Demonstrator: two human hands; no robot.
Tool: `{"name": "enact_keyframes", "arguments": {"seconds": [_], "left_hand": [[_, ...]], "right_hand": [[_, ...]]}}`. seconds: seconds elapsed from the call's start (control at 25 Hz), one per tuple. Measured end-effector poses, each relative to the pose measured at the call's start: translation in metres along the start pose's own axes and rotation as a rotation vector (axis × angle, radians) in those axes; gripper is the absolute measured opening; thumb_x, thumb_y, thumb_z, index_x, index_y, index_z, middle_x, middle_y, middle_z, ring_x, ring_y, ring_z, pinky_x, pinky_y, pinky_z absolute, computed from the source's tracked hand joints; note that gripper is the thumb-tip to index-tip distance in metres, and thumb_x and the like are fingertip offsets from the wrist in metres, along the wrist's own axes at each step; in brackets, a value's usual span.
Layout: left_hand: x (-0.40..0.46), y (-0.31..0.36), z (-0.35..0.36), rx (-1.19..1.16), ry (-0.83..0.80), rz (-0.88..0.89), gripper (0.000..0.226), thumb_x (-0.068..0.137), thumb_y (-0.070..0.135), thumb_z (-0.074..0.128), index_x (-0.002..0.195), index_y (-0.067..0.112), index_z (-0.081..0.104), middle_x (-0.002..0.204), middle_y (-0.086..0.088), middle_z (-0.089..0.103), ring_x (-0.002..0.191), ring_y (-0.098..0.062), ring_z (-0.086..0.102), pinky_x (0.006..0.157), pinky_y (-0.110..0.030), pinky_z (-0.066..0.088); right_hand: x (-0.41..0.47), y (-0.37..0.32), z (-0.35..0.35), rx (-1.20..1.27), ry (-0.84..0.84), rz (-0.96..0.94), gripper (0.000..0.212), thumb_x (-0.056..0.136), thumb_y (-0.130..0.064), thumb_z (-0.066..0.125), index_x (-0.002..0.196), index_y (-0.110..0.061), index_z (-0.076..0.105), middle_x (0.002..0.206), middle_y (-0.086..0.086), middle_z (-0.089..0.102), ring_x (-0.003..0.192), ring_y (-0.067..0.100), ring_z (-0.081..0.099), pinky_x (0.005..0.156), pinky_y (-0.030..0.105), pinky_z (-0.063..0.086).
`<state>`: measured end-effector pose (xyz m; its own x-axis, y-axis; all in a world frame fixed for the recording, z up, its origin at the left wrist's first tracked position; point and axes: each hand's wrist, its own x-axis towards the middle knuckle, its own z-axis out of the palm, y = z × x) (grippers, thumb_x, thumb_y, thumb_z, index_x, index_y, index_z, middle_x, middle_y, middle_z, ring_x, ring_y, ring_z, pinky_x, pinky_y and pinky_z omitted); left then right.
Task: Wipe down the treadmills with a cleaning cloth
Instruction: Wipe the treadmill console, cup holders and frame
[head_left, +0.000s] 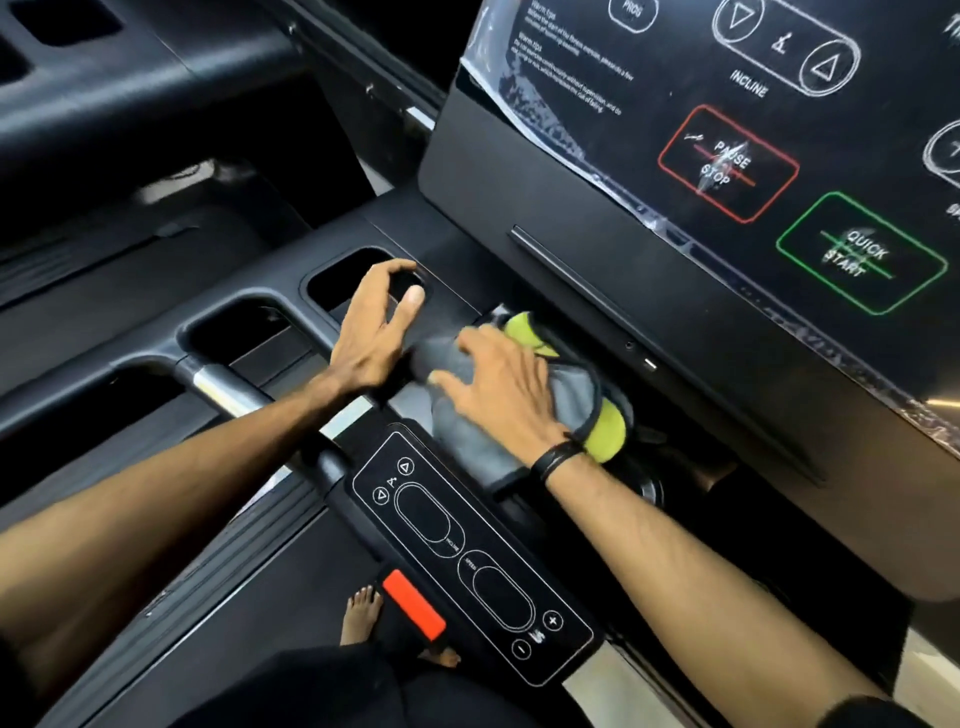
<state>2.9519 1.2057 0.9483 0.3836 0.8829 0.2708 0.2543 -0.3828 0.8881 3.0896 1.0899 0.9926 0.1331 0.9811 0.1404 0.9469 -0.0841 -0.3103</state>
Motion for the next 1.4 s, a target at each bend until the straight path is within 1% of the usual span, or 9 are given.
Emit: {"name": "enact_keyframes", "arguments": {"seconds": [0.12,0.36,0.52,0.72,0.8,0.92,1.12,1.2,1.4], "left_hand": [[-0.001,-0.001,0.002,-0.048,0.074,-0.043,0.052,0.097,0.051,0.042,0.131,0.013,0.054,0.127,-0.002,0.058,0.111,-0.025,0.057,0.100,-0.054,0.044],[-0.001,-0.009,0.002,-0.046,0.072,-0.045,0.045,0.099,0.053,0.041,0.125,0.020,0.057,0.124,0.001,0.060,0.113,-0.022,0.057,0.100,-0.054,0.044],[0.000,-0.005,0.000,-0.080,0.063,-0.046,0.050,0.097,0.050,0.041,0.125,0.013,0.057,0.122,-0.003,0.061,0.108,-0.024,0.058,0.097,-0.052,0.045],[-0.001,-0.003,-0.002,-0.139,0.039,-0.029,0.049,0.096,0.050,0.041,0.121,0.012,0.059,0.120,-0.001,0.062,0.108,-0.021,0.058,0.097,-0.046,0.046],[0.000,0.000,-0.005,-0.161,0.027,-0.031,0.047,0.096,0.049,0.040,0.119,0.014,0.060,0.119,0.001,0.062,0.109,-0.018,0.058,0.097,-0.042,0.046],[0.000,0.000,-0.009,-0.163,-0.004,-0.019,0.048,0.096,0.050,0.038,0.119,0.014,0.060,0.117,0.002,0.062,0.107,-0.016,0.057,0.095,-0.038,0.045],[0.001,-0.003,-0.008,-0.172,-0.034,0.013,0.046,0.097,0.049,0.036,0.116,0.014,0.060,0.115,0.003,0.062,0.109,-0.017,0.057,0.098,-0.043,0.044],[0.002,-0.004,-0.007,-0.172,-0.039,0.017,0.045,0.098,0.046,0.034,0.113,0.014,0.061,0.113,0.002,0.063,0.108,-0.018,0.057,0.097,-0.045,0.044],[0.001,0.000,-0.010,-0.151,-0.040,0.034,0.040,0.099,0.041,0.033,0.106,0.013,0.062,0.105,0.003,0.063,0.102,-0.017,0.057,0.098,-0.049,0.043]], "right_hand": [[0.020,0.011,-0.006,-0.068,0.119,0.183,0.039,0.091,-0.037,0.066,0.120,-0.020,0.047,0.111,0.007,0.064,0.097,0.036,0.064,0.071,0.041,0.044],[-0.005,-0.019,-0.002,-0.023,-0.193,-0.224,0.028,0.089,-0.037,0.064,0.117,-0.030,0.065,0.105,-0.002,0.061,0.096,0.029,0.062,0.070,0.035,0.038],[0.034,0.010,-0.021,-0.237,-0.129,0.166,0.027,0.092,-0.025,0.055,0.119,-0.023,0.060,0.121,0.005,0.056,0.112,0.033,0.055,0.088,0.043,0.039],[0.008,-0.049,0.001,-0.160,-0.250,-0.130,0.023,0.083,-0.032,0.057,0.102,-0.025,0.068,0.102,0.002,0.062,0.094,0.035,0.062,0.069,0.038,0.034],[0.026,-0.037,-0.007,-0.166,-0.253,-0.017,0.021,0.081,-0.026,0.062,0.101,-0.028,0.069,0.101,0.000,0.064,0.096,0.034,0.063,0.070,0.036,0.037],[0.047,-0.001,-0.021,-0.303,-0.174,0.234,0.025,0.090,-0.025,0.058,0.114,-0.026,0.065,0.116,0.003,0.061,0.111,0.032,0.058,0.088,0.041,0.043],[0.017,-0.058,-0.002,-0.192,-0.257,-0.015,0.017,0.080,-0.029,0.061,0.095,-0.027,0.069,0.095,-0.004,0.065,0.092,0.030,0.064,0.071,0.036,0.042],[0.021,-0.052,-0.006,-0.172,-0.288,0.042,0.018,0.078,-0.032,0.063,0.093,-0.029,0.071,0.091,-0.004,0.067,0.092,0.029,0.065,0.076,0.037,0.048],[0.042,-0.009,-0.020,-0.372,-0.138,0.293,0.024,0.089,-0.030,0.061,0.111,-0.024,0.068,0.112,0.004,0.065,0.106,0.032,0.062,0.088,0.042,0.046]]}}
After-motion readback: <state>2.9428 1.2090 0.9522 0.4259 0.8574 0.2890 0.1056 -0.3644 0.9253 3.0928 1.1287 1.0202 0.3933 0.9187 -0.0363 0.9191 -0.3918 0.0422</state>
